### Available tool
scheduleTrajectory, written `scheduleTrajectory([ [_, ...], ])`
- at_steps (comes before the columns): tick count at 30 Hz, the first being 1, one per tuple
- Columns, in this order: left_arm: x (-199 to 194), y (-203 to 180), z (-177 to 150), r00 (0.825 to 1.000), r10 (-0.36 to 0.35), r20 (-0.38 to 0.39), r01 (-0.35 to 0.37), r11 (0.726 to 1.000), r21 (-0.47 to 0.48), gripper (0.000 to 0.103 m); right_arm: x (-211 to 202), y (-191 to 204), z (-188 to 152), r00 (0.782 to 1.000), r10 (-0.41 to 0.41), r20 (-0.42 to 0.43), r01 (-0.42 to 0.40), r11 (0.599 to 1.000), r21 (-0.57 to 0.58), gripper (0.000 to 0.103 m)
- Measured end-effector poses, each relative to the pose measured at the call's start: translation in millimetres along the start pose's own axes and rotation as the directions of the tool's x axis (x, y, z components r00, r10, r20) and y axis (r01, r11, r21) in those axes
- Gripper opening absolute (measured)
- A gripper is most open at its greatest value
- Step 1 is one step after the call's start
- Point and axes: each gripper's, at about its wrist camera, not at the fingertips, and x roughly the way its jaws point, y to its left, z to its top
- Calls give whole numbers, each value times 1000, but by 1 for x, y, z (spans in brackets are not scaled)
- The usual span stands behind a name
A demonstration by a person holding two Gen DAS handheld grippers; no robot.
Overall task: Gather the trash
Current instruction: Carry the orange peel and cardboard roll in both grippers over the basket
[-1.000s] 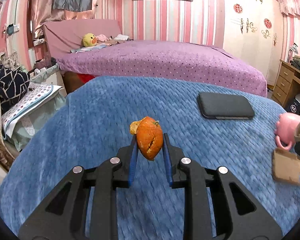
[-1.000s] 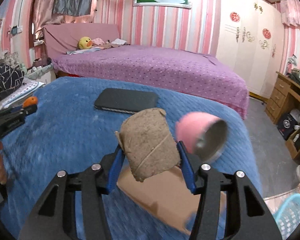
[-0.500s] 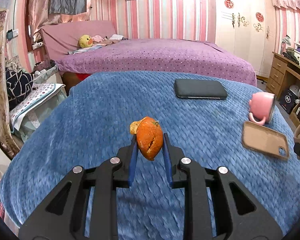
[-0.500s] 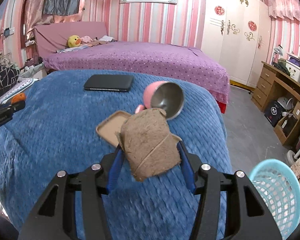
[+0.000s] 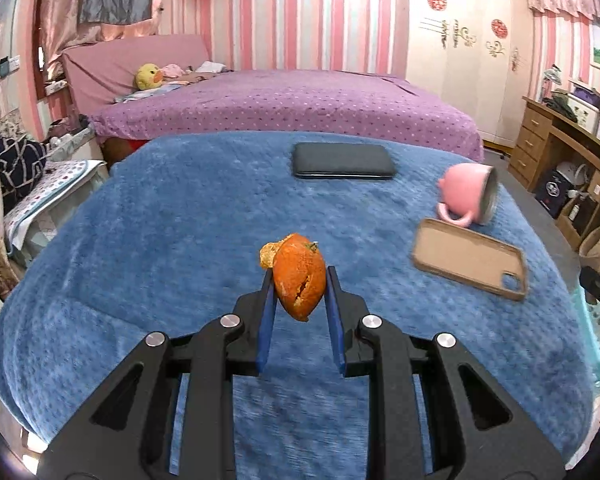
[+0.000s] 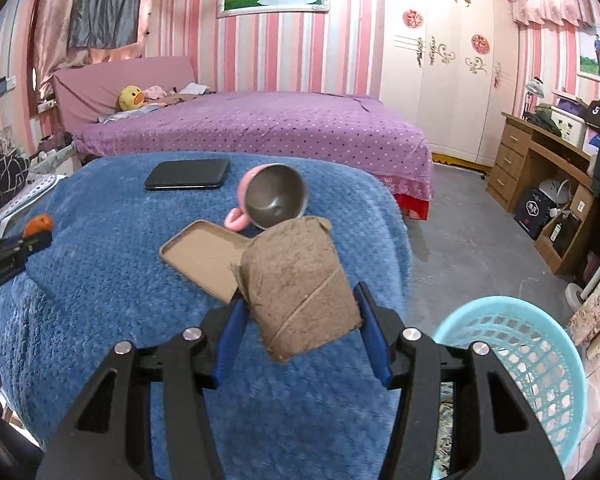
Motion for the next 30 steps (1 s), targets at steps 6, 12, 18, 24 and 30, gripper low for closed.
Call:
scheduleTrajectory([
  [6,-9,-47,0,998,-61,19,61,997,45,23,-19,-29,1,999,-40,14,40,999,-1,53],
  [12,-19,-91,4,992,-121,38,117,990,84,23,-36,-71,-4,995,-96,22,95,994,47,53],
  [18,-24,-129,3,986,-162,35,157,981,114,23,-46,-108,-9,989,-149,22,147,986,85,53],
  [24,-23,-158,4,981,-190,28,184,972,144,22,-50,-138,-16,981,-191,19,187,975,121,53],
  [30,-22,-186,4,973,-231,25,223,960,171,23,-53,-163,-23,972,-234,9,231,962,144,53],
])
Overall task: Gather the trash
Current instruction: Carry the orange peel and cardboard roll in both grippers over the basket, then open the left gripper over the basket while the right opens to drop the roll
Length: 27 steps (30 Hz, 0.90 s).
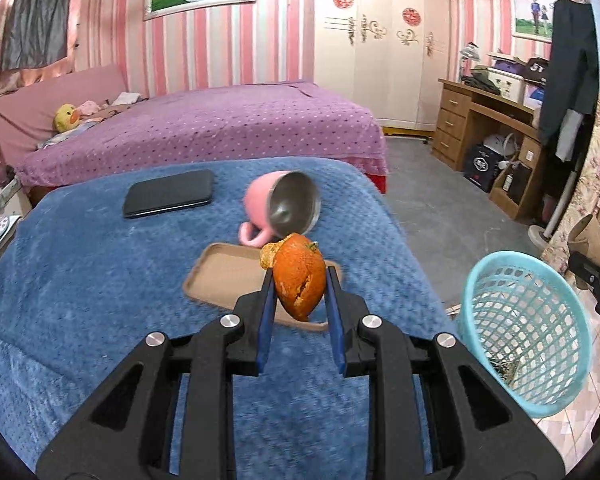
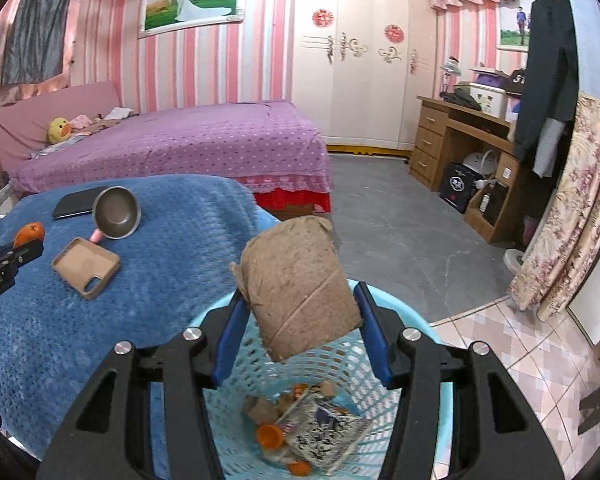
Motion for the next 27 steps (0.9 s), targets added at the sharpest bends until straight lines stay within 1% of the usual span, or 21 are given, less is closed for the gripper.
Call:
scheduleTrajectory([
  [4,5,-20,0,999,-49,0,49,998,27,23,-1,-16,-4,999,-40,-1,40,999,18,53],
  [9,12,-49,-2,991,-130,13,128,989,68,23,0,-36,-12,997,-82,-11,83,995,49,53],
  [12,17,-66,-4,981,-191,11,190,979,79,23,1,-42,-15,995,-97,-15,97,994,51,53],
  [13,20,-73,-5,976,-220,5,218,972,83,23,1,-44,-16,995,-103,-16,104,993,53,53],
  [15,23,-83,-6,969,-249,-1,248,964,95,23,2,-49,-20,994,-111,-18,112,991,69,53],
  [18,26,-99,-7,960,-281,-3,279,953,116,23,3,-57,-28,992,-124,-32,127,988,90,53],
  [23,34,-125,-14,945,-327,-29,328,934,141,23,4,-69,-40,988,-142,-54,148,983,109,53],
  [27,38,-142,-19,943,-328,-49,332,927,173,23,3,-78,-45,986,-154,-65,162,978,132,53],
])
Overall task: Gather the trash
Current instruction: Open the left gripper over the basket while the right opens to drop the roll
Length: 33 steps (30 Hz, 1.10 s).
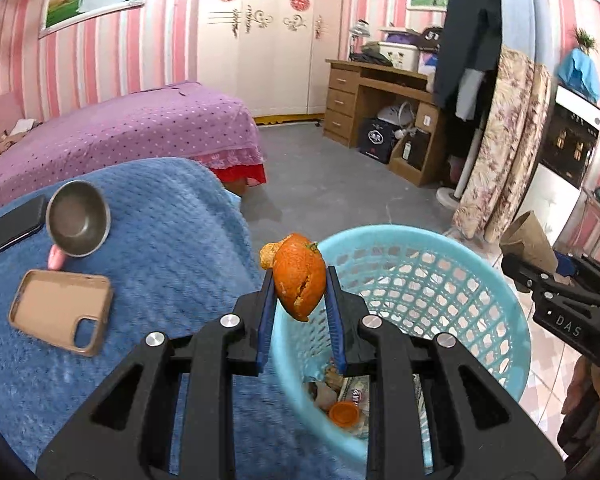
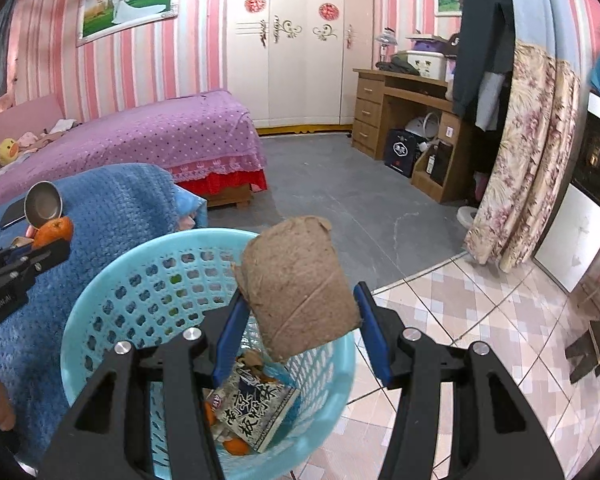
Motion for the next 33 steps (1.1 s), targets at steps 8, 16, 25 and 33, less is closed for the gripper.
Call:
scheduleTrajectory([
  [8,11,-25,-1,1000,-5,-6,6,998,67,39,0,-3,-2,1000,-8,1,8,1000,4,53],
  [16,0,3,5,995,90,38,-91,996,5,90,0,2,-2,1000,-2,13,2,1000,8,53],
  [25,-30,29,9,980,179,92,-179,984,-9,97,3,15,1,999,1,38,-2,1000,25,56],
  [33,-70,58,3,965,234,122,-231,972,-40,97,-5,41,6,997,-3,75,2,1000,12,91],
])
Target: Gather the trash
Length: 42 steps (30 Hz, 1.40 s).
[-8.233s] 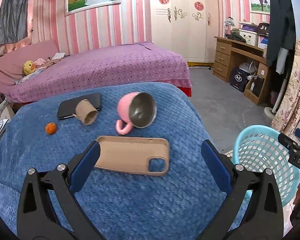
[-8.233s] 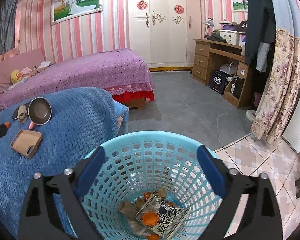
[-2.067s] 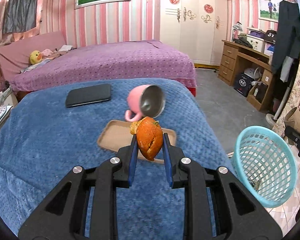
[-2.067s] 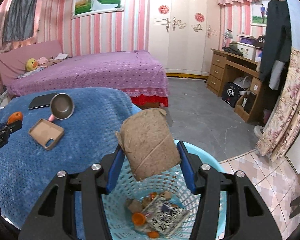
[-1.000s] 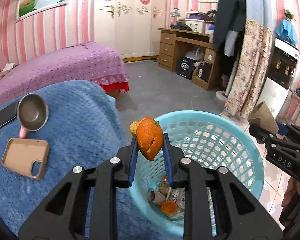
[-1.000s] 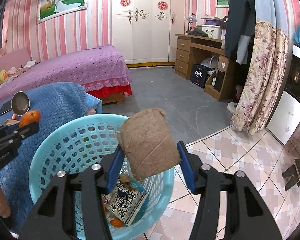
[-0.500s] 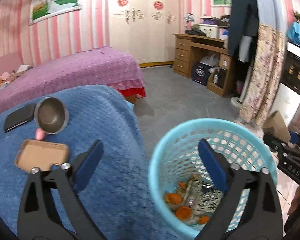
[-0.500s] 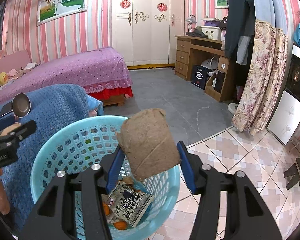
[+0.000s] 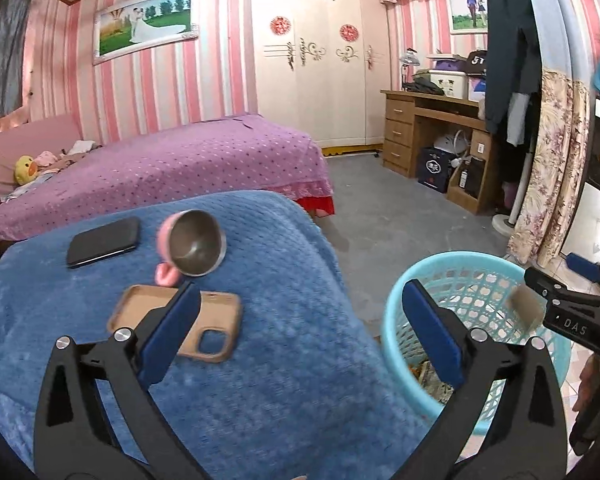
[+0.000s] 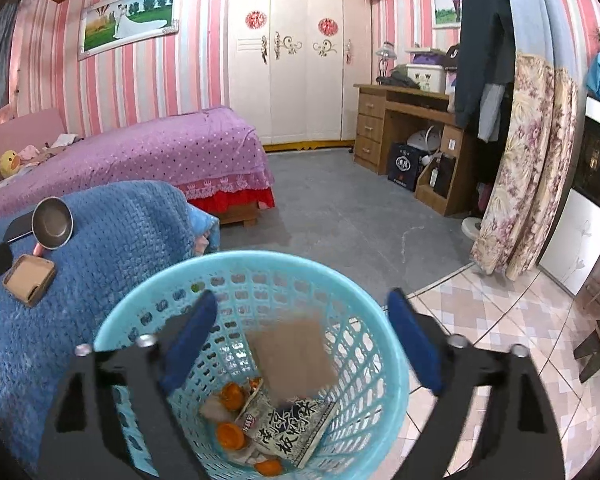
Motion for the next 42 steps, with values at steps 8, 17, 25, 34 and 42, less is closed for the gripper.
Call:
scheduleTrajectory([
  [8,-33,35,-2,1000,11,4,-11,999,-50,98,-22,14,11,1000,-1,3,1,1000,-3,98],
  [17,-92,64,-6,998,28,50,-25,998,-61,98,-84,45,13,998,49,35,-49,999,5,98],
  [25,-141,95,-13,995,61,79,-55,995,-78,98,-141,92,6,988,132,79,-129,991,-45,98],
  [34,-177,130,-35,992,106,67,-97,987,-126,98,-183,139,-18,971,218,100,-207,972,-112,98],
  [42,-191,145,-47,986,153,70,-143,981,-127,98,-197,152,-30,962,253,103,-238,962,-136,98],
])
